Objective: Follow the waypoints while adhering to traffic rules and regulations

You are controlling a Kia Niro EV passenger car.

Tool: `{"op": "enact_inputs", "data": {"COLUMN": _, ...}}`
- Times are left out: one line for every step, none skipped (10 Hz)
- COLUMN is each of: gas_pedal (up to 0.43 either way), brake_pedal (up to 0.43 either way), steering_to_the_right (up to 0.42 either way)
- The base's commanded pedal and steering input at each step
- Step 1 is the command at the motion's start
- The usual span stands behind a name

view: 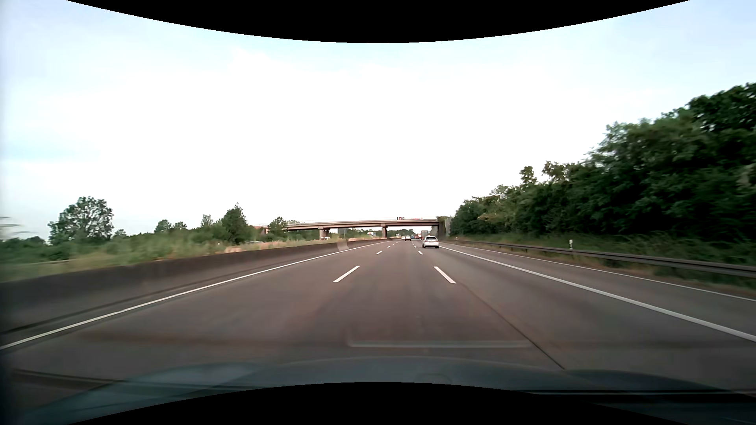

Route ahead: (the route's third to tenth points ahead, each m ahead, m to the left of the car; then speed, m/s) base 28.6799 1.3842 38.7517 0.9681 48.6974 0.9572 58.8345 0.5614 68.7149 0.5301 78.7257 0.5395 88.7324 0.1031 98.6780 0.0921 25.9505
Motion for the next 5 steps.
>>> {"op": "enact_inputs", "data": {"gas_pedal": 0.189, "brake_pedal": 0.0, "steering_to_the_right": -0.001}}
{"op": "enact_inputs", "data": {"gas_pedal": 0.189, "brake_pedal": 0.0, "steering_to_the_right": -0.001}}
{"op": "enact_inputs", "data": {"gas_pedal": 0.189, "brake_pedal": 0.0, "steering_to_the_right": -0.001}}
{"op": "enact_inputs", "data": {"gas_pedal": 0.189, "brake_pedal": 0.0, "steering_to_the_right": -0.001}}
{"op": "enact_inputs", "data": {"gas_pedal": 0.189, "brake_pedal": 0.0, "steering_to_the_right": -0.001}}
